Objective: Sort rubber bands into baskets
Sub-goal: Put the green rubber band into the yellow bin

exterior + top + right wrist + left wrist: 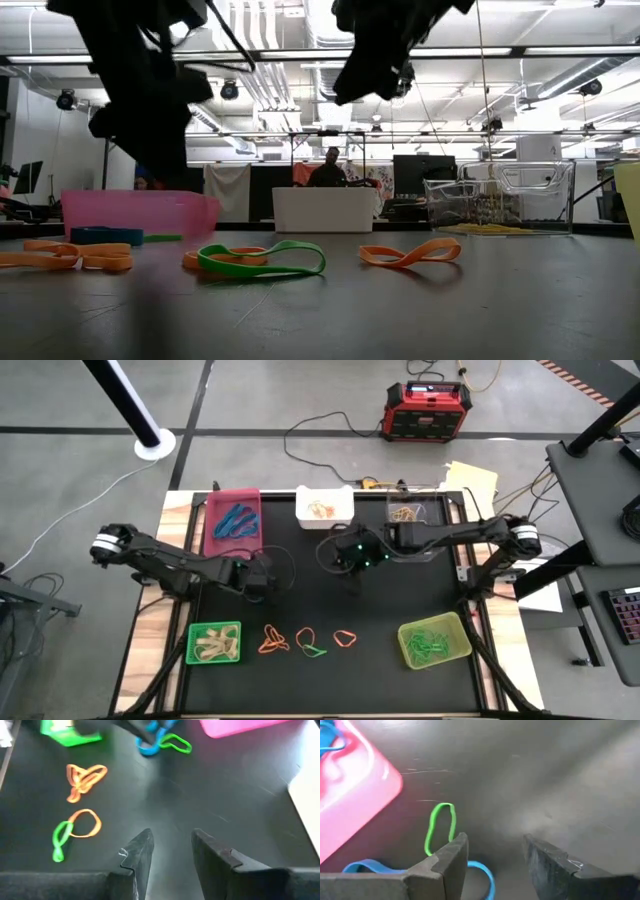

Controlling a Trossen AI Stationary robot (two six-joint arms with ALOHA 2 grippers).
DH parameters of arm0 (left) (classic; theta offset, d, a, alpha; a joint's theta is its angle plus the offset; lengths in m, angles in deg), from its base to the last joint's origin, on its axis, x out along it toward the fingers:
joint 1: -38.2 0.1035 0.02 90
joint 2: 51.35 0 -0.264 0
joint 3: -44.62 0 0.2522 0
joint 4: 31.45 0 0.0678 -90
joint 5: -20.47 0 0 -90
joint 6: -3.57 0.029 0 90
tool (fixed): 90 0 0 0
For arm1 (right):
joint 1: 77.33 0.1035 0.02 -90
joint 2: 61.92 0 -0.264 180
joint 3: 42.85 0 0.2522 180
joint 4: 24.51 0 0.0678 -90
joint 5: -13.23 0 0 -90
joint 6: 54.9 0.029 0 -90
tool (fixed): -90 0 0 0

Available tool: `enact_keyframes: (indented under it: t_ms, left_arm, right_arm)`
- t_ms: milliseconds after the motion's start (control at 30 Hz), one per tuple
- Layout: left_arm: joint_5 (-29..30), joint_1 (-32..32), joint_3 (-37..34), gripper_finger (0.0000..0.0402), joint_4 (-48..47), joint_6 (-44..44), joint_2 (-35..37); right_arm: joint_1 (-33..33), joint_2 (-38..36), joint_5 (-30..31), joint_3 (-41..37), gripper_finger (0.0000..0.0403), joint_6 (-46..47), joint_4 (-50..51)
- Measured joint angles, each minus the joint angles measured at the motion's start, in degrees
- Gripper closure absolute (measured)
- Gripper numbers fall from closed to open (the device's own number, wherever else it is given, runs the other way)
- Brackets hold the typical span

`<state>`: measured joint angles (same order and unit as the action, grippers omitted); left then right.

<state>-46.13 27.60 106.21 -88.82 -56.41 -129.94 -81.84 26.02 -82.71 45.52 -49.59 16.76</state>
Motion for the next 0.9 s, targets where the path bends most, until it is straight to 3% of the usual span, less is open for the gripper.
enact_keyframes:
  t_ms: [400, 900]
  left_arm:
    - [-3.76, 3.6, 0.0, 0.0249, -4.49, -1.0, -9.19]
    - [-3.17, 7.86, 0.0, 0.0291, -3.6, 1.01, -15.17]
  right_arm:
    - [2.27, -0.18, 2.97, -0.04, 0.0275, 1.09, -0.21]
    - [2.42, 0.24, 3.1, -0.07, 0.0275, 1.18, -0.51]
